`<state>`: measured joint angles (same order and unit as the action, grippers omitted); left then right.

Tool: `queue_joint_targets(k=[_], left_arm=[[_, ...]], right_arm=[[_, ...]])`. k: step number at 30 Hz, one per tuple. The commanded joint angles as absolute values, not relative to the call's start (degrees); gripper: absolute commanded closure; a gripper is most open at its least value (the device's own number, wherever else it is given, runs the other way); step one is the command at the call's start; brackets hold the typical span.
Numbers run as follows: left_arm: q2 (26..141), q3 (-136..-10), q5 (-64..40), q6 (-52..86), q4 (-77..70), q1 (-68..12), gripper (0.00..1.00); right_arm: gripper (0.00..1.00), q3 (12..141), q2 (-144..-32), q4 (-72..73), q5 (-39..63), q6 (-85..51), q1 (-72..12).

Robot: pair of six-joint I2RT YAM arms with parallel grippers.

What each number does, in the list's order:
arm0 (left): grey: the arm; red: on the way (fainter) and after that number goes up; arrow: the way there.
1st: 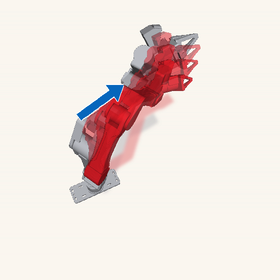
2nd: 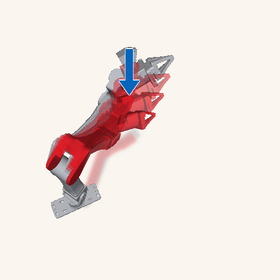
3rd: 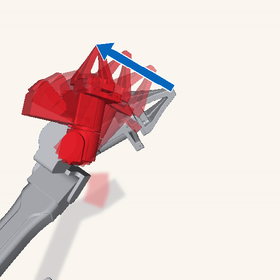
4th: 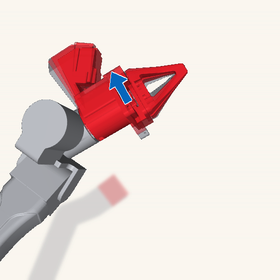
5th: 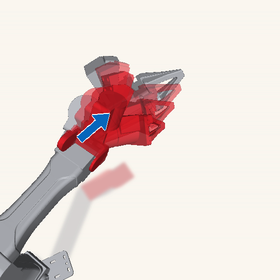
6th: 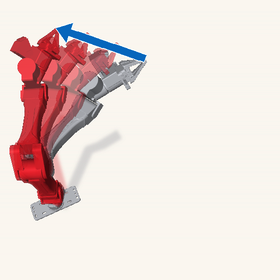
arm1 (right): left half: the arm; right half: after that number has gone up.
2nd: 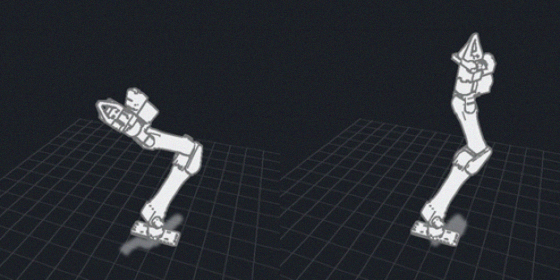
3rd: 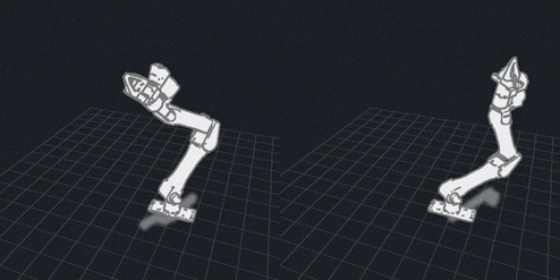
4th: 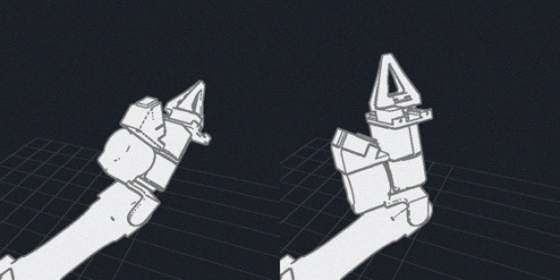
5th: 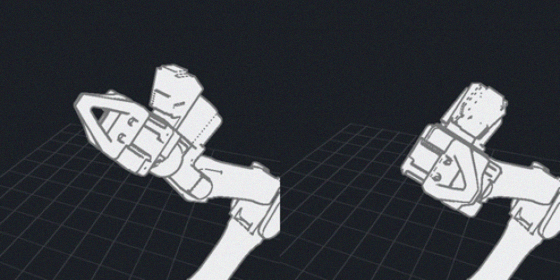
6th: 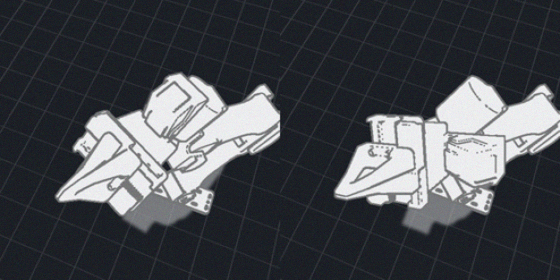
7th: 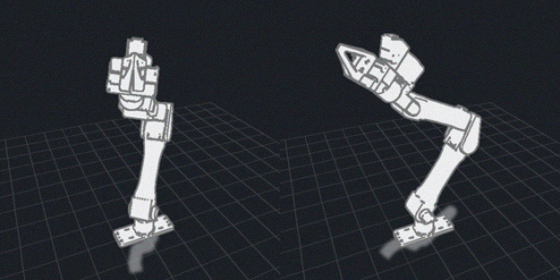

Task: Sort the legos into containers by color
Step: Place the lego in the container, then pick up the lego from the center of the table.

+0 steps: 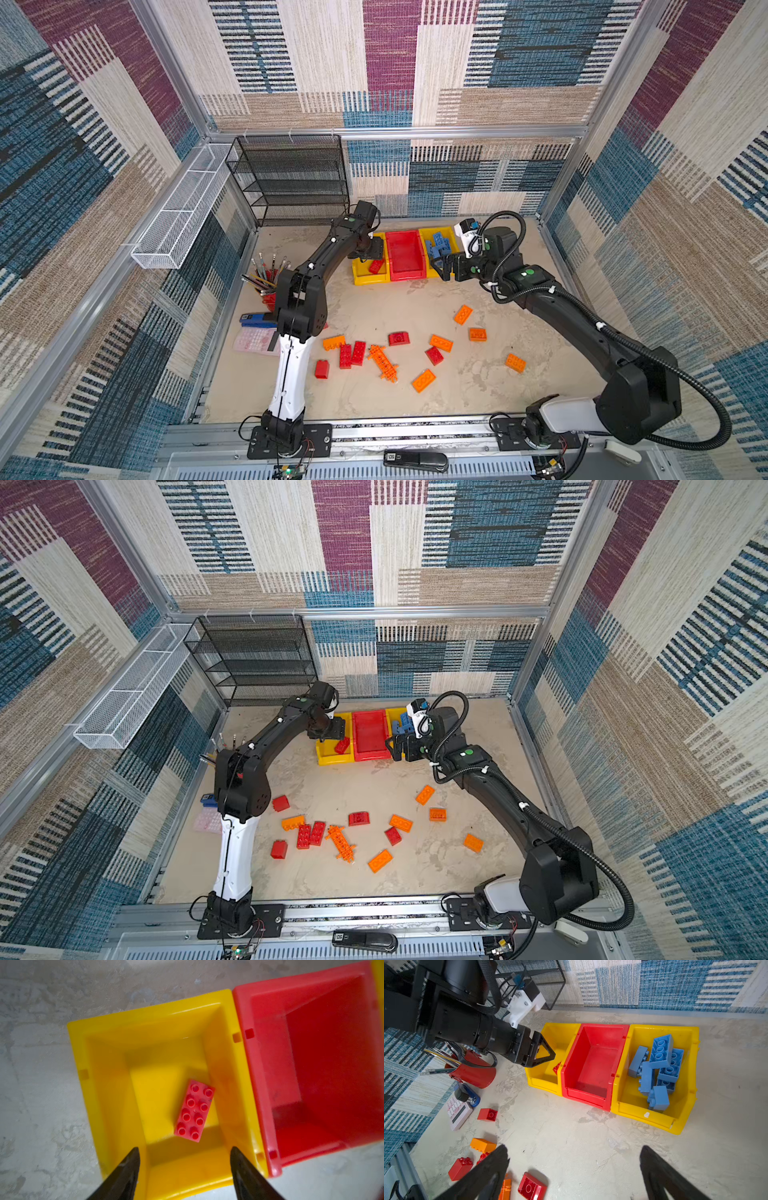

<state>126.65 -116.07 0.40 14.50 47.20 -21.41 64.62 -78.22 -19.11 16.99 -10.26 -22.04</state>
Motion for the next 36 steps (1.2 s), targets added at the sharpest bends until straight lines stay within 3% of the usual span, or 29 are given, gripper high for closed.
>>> queue_joint_targets(k=[1,5,13,19,36], left_arm=[[120.1,-109.5,-3.4,15.9,42.9,-22.3,0.29],[109.1,-95.9,-4.7,13.4,39.5,-25.5,0.29],[93.7,-74.3,6.1,10.9,39.4,-38.6,0.30],[85.4,-60.4,3.3,11.6,32.3,-45.0,0.31],[99.4,-66.1,6.9,2.6,30.6,-50.4,0.35]], right_arm=[[0.01,64.0,-76.5,-19.7,17.3,-11.3,-22.3],[0.01,62.9,-73.8,-21.8,17.1,-12.0,-22.2],[0.01,59.1,-68.1,-23.2,19.5,-15.0,-22.4],[0.01,58.1,-64.3,-25.7,18.9,-14.7,-22.4],[0.01,55.2,-59.6,-26.5,21.4,-16.8,-22.4]])
